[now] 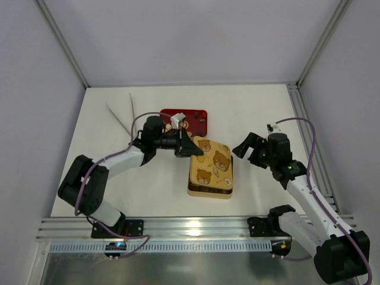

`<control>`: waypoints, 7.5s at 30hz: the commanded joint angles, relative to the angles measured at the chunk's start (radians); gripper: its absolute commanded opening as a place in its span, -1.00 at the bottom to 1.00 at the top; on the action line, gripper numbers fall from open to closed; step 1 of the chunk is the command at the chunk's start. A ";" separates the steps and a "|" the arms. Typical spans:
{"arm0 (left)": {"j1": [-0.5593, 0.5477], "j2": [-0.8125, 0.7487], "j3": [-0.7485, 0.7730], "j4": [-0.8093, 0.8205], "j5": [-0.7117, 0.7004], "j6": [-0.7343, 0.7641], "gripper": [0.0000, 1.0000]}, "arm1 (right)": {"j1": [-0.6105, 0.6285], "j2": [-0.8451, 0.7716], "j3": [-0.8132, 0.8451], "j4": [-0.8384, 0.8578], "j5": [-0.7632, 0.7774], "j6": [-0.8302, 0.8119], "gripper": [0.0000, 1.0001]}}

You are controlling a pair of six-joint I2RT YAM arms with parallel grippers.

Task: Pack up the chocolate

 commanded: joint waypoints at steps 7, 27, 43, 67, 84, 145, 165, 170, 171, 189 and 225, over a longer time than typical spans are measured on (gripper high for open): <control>0.006 0.053 -0.021 0.052 0.035 0.087 -1.00 | 0.036 -0.025 -0.059 0.129 0.018 0.034 0.89; 0.023 0.095 -0.073 0.260 0.062 -0.031 -0.99 | 0.067 -0.012 -0.091 0.158 0.034 0.046 0.87; 0.017 0.142 -0.104 0.389 0.067 -0.106 -0.97 | 0.100 -0.005 -0.113 0.183 0.049 0.056 0.86; 0.008 0.191 -0.148 0.356 0.056 -0.057 -0.33 | 0.131 0.011 -0.134 0.206 0.077 0.059 0.86; 0.041 0.093 -0.049 -0.179 0.007 0.240 0.20 | 0.136 0.020 -0.137 0.215 0.077 0.060 0.86; 0.086 0.185 0.186 -0.824 -0.180 0.529 0.25 | 0.243 0.121 -0.159 0.287 0.090 0.062 0.51; 0.028 0.233 0.327 -0.974 -0.341 0.530 -0.02 | 0.243 0.149 -0.121 0.272 0.094 0.045 0.16; 0.012 0.251 0.362 -0.991 -0.373 0.507 -0.06 | 0.243 0.159 -0.104 0.273 0.084 0.043 0.14; 0.006 0.257 0.367 -0.994 -0.378 0.504 -0.06 | 0.243 0.159 -0.101 0.273 0.083 0.042 0.13; -0.012 0.315 0.447 -1.034 -0.482 0.428 -0.14 | 0.255 0.230 -0.041 0.289 0.061 0.043 0.14; -0.060 0.354 0.484 -1.108 -0.614 0.402 0.07 | 0.266 0.251 -0.165 0.359 0.049 0.094 0.15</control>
